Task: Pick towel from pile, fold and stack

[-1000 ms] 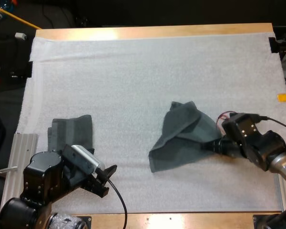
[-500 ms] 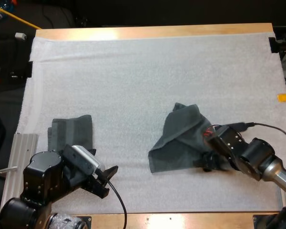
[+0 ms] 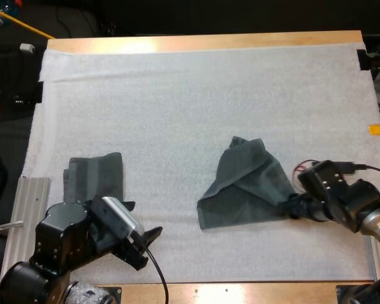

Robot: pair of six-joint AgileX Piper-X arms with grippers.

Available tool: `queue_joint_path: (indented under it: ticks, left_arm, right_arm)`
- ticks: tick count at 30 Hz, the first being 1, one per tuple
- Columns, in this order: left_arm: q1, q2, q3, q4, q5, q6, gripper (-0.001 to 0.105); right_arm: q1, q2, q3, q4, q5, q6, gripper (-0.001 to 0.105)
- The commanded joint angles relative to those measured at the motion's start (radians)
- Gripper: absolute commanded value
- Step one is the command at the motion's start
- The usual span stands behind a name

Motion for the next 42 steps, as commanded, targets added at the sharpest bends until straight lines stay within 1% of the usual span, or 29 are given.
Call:
queue_joint_path:
  ticks: [1,3,4,6,8,14,18,20,23,28,32,35,36,39,41,42]
  left_arm:
    - [-0.018,0.003,-0.007,-0.001,0.007,0.000,0.071]
    - [-0.036,0.003,-0.007,-0.001,0.007,0.000,0.071]
    - [-0.043,0.003,-0.007,-0.001,0.007,0.000,0.071]
    - [-0.045,0.004,-0.007,-0.001,0.007,0.000,0.071]
    - [-0.045,0.018,-0.007,-0.001,0.007,0.000,0.071]
    - [-0.045,0.080,-0.007,0.002,0.017,0.000,0.071]
    - [-0.045,0.115,-0.007,0.004,0.044,0.000,0.071]
    - [-0.045,0.125,-0.007,0.004,0.044,0.000,0.071]
    - [-0.045,0.125,-0.007,0.004,0.044,0.000,0.070]
    - [-0.045,0.125,-0.007,0.004,0.044,0.000,0.070]
    - [-0.045,0.125,-0.007,0.004,0.044,0.000,0.070]
    - [-0.045,0.125,-0.007,0.004,0.044,0.000,0.070]
    - [-0.045,0.125,-0.007,0.004,0.044,0.000,0.070]
    - [-0.045,0.133,-0.007,-0.002,0.044,0.005,0.070]
    - [-0.045,0.148,-0.007,-0.006,0.044,0.018,0.070]
    - [-0.045,0.157,-0.007,-0.005,0.044,0.028,0.070]
  right_arm:
    - [-0.030,-0.006,0.010,-0.011,-0.009,-0.019,0.050]
    - [-0.054,-0.006,0.025,-0.028,-0.026,-0.036,0.041]
    - [-0.065,-0.006,0.036,-0.042,-0.051,-0.041,0.036]
    - [-0.076,-0.006,0.053,-0.067,-0.092,-0.038,0.032]
    - [-0.078,-0.006,0.074,-0.101,-0.117,-0.031,0.032]
    - [-0.078,0.017,0.123,-0.175,-0.117,0.014,0.032]
    - [-0.078,0.068,0.127,-0.217,-0.142,0.016,0.032]
    - [-0.078,0.102,0.127,-0.239,-0.156,0.016,0.032]
    - [-0.078,0.153,0.127,-0.270,-0.163,0.040,0.032]
    - [-0.078,0.221,0.127,-0.333,-0.205,0.075,0.032]
    - [-0.078,0.234,0.127,-0.342,-0.201,0.079,0.032]
    - [-0.078,0.234,0.127,-0.342,-0.168,0.079,0.030]
    - [-0.078,0.234,0.127,-0.342,-0.163,0.079,0.028]
    - [-0.078,0.229,0.127,-0.328,-0.159,0.077,0.014]
    - [-0.078,0.218,0.127,-0.309,-0.144,0.074,0.003]
    - [-0.078,0.211,0.127,-0.299,-0.130,0.071,0.001]
